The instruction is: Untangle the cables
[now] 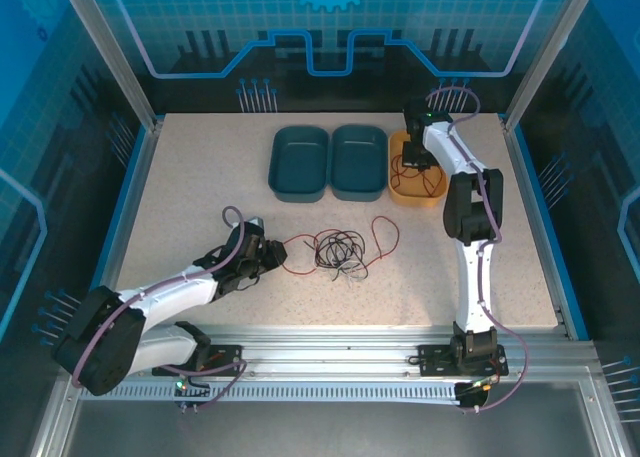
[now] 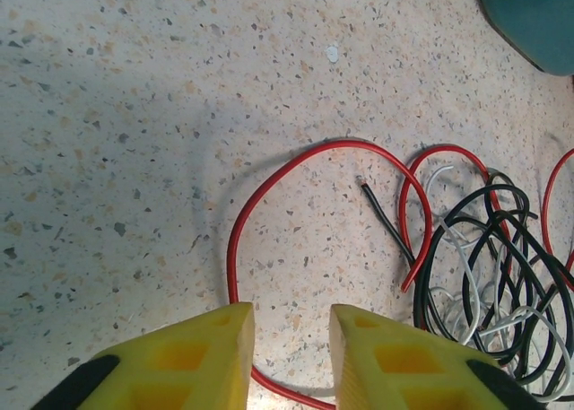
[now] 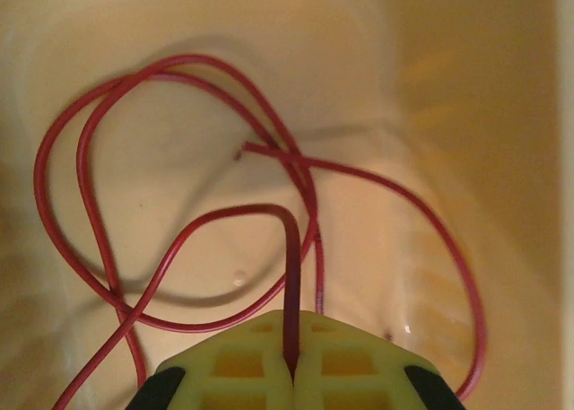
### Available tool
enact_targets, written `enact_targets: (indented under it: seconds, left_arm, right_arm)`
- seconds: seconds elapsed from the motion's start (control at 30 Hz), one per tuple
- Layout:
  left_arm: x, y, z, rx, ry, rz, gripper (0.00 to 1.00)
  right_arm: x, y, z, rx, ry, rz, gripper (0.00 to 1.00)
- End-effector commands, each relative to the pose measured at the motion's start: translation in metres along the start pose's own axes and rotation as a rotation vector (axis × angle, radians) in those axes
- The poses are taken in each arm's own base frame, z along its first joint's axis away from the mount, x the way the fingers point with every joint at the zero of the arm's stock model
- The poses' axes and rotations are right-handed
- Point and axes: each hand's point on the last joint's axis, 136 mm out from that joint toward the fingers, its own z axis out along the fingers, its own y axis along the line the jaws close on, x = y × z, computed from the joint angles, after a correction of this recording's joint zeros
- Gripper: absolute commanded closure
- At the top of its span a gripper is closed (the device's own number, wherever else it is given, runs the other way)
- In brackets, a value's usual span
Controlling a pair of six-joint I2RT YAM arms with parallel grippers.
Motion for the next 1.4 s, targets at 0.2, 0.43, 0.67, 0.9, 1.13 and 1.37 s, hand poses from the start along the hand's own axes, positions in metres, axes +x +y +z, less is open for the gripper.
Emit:
enact_targets:
  seconds: [0.2, 0.43, 0.67, 0.9, 1.13, 1.37]
  left_arm:
    - [-0.005, -0.002, -0.011, 0.007, -0.017, 0.027, 0.55]
    - [-0.008, -0.004, -0.018, 0.01, -0.032, 0.036, 0.4]
    - [-0.013, -0.01, -0.023, 0.023, -0.047, 0.044, 0.12]
    - [-0.018, -0.01, -0.028, 0.001, -0.058, 0.06, 0.01]
    - [-0.022, -0.007, -0.029, -0.025, -0.068, 0.088, 0.01]
    - [-0.025, -0.006, -0.028, -0.041, -0.077, 0.109, 0.01]
  right_arm:
    - [0.004, 0.024, -0.013, -0.122, 0.022, -0.037, 0.77]
    - [0.002, 0.016, -0.068, -0.15, -0.051, -0.028, 0.58]
    - [0.014, -0.004, -0.119, -0.069, -0.137, -0.043, 0.4]
    - [0.058, 0.001, -0.159, -0.088, -0.2, -0.03, 0.0]
    - [0.129, 0.021, -0.177, -0.172, -0.205, -0.014, 0.0]
    - [0.195, 0.03, -0.153, -0.268, -0.11, 0.03, 0.0]
